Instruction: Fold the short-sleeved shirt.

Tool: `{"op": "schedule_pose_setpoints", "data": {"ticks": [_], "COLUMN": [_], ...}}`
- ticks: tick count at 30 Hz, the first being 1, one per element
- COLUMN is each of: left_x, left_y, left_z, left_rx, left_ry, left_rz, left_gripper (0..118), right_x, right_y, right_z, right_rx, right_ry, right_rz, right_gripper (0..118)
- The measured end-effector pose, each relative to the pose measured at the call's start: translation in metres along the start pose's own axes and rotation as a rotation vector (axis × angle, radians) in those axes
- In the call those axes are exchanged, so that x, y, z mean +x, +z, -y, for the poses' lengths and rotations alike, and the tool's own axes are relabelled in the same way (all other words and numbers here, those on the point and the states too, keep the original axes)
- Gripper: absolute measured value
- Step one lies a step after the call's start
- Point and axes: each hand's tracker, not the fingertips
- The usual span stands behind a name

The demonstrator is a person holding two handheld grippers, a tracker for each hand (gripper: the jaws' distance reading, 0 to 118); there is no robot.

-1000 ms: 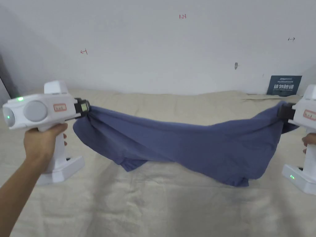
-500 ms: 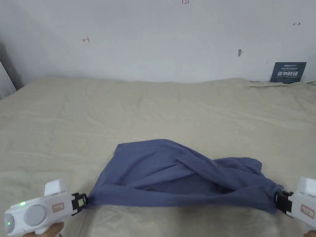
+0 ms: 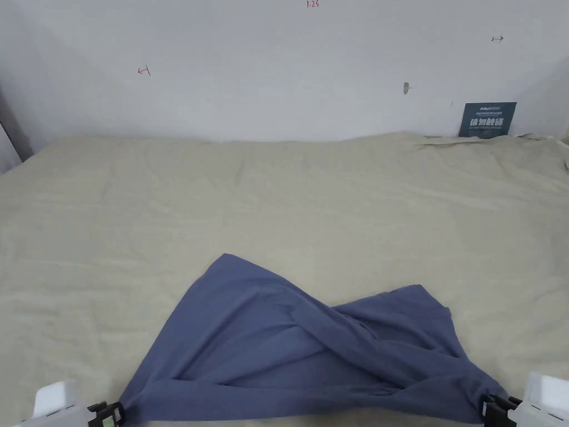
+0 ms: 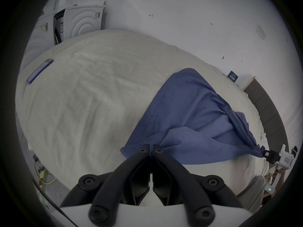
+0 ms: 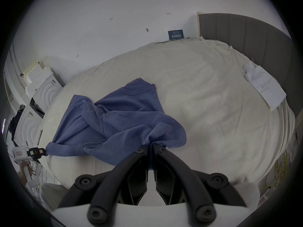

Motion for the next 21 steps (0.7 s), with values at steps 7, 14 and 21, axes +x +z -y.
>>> {"op": "schedule_pose_setpoints", "data": {"ticks": [7,14,21], "left_x": [-0.019,-0.01,-0.005], "left_y": [0.008,-0.004,-0.002], "left_z": [0.035,0.04,0.041], "left_rx": [-0.055,-0.086,-0.086], "left_ry": [0.025,0.012,0.007], "left_rz": [-0.025,-0.062,-0.077], "left_gripper": [0,0,23], "right_x": [0.006,0.004,-0.012], "right_y": [0.007,-0.022,-0.017], "right_z": [0.031,0.039,0.037], "right_rx": [-0.088,-0.203,-0.216], "right_ry": [-0.046,-0.058,-0.063], "right_rz": [0.026,0.099,0.125], "right_gripper": [4,4,9]}}
